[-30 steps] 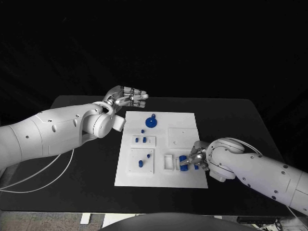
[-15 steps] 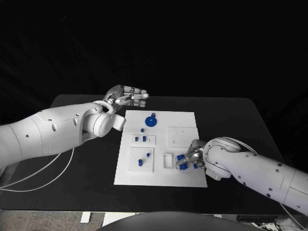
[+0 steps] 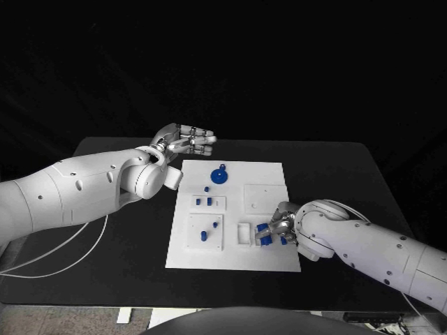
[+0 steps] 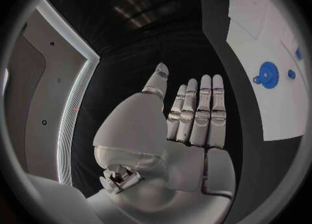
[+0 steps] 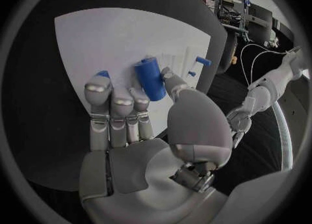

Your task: Assemble the parts on the task board

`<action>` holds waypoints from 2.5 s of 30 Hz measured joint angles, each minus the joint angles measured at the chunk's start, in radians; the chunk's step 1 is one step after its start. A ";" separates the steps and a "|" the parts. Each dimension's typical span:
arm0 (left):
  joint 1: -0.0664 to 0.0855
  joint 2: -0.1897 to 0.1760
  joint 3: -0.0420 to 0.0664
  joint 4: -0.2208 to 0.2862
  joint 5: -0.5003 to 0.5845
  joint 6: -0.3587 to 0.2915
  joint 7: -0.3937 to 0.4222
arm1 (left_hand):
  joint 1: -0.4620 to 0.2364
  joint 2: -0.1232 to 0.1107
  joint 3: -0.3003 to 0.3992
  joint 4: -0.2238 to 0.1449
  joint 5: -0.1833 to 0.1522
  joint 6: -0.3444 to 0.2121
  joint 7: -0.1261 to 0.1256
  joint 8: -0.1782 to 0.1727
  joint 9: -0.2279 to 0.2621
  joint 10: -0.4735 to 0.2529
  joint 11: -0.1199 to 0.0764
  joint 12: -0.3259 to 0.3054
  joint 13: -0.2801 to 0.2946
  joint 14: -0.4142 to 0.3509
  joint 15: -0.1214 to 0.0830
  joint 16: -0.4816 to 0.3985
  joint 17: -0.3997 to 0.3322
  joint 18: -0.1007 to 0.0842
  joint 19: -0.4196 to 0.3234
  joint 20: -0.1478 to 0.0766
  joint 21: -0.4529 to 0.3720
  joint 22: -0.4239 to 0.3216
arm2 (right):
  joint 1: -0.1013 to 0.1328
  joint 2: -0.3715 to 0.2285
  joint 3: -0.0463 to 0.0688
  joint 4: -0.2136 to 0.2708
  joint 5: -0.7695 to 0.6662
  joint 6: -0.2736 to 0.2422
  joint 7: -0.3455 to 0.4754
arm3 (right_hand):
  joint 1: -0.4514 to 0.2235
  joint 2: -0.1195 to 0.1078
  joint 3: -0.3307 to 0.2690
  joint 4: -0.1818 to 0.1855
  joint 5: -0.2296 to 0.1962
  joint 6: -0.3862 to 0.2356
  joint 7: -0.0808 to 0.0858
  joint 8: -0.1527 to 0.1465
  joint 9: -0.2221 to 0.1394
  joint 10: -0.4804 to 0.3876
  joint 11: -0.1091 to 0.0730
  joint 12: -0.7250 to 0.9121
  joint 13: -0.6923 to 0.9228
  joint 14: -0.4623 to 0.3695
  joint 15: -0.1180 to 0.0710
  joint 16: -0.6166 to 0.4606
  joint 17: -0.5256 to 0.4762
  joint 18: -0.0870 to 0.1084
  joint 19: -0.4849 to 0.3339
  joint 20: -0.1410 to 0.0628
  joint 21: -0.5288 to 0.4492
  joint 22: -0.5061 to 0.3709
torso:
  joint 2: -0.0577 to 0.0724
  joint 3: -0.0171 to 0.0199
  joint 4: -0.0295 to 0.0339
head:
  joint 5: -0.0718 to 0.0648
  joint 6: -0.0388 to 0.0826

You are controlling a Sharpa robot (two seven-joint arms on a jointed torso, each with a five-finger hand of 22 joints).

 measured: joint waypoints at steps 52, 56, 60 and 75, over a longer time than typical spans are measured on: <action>0.000 0.003 -0.001 -0.004 -0.021 0.005 -0.018 | 0.000 0.000 0.000 0.000 0.005 0.016 0.009 0.000 0.000 -0.007 0.001 0.000 0.000 -0.007 0.000 0.000 0.000 0.000 0.000 0.000 0.000 -0.009 | 0.026 0.011 -0.016 0.090 0.084 -0.059 -0.009 | -0.059 0.093 -0.048 -0.109 0.118 0.071 -0.015 -0.007 -0.249 0.000 -0.025 -0.020 -0.034 0.005 -0.006 -0.004 -0.015 -0.001 0.000 0.000 0.013 0.000 | 0.001 0.0007 0.0005 | 0.007 0.009; 0.000 0.004 -0.002 -0.004 -0.024 0.006 -0.018 | 0.000 0.000 0.000 0.000 0.005 0.016 0.009 0.000 0.000 -0.007 0.001 0.000 0.000 -0.007 0.000 0.000 0.000 0.000 0.000 0.000 0.000 -0.009 | 0.025 0.027 -0.019 0.066 0.070 -0.053 -0.009 | -0.063 0.098 -0.053 -0.106 0.115 0.071 -0.015 -0.005 -0.242 0.000 -0.025 -0.020 -0.034 0.005 -0.006 -0.004 -0.015 -0.001 0.000 0.000 0.013 0.000 | 0.001 -0.0004 0.0005 | 0.009 0.009; 0.000 0.005 -0.002 -0.003 -0.026 0.007 -0.019 | 0.000 0.000 -0.003 0.003 0.005 0.016 0.009 0.000 0.000 -0.010 0.004 0.000 0.000 -0.007 0.000 0.000 0.000 0.000 0.000 0.000 0.000 -0.010 | 0.025 0.037 -0.019 0.047 0.057 -0.046 -0.007 | -0.063 0.098 -0.058 -0.102 0.114 0.075 -0.015 -0.001 -0.239 0.002 -0.023 -0.020 -0.034 0.005 -0.005 -0.004 -0.015 -0.001 0.000 0.000 0.013 0.000 | 0.001 -0.0005 0.0005 | 0.010 0.008; 0.000 0.007 -0.002 -0.003 -0.030 0.011 -0.021 | 0.000 0.000 -0.003 0.003 0.005 0.016 0.009 0.000 0.000 -0.011 0.003 0.000 0.000 -0.007 0.000 0.000 0.000 0.000 -0.004 0.004 0.000 -0.011 | 0.025 0.054 -0.018 0.028 0.024 -0.001 0.006 | -0.063 0.098 -0.073 -0.090 0.103 0.078 -0.015 -0.001 -0.243 0.003 -0.022 -0.019 -0.033 0.004 -0.004 -0.008 -0.016 -0.001 0.000 0.000 0.013 0.000 | 0.000 0.0002 -0.0005 | 0.013 0.008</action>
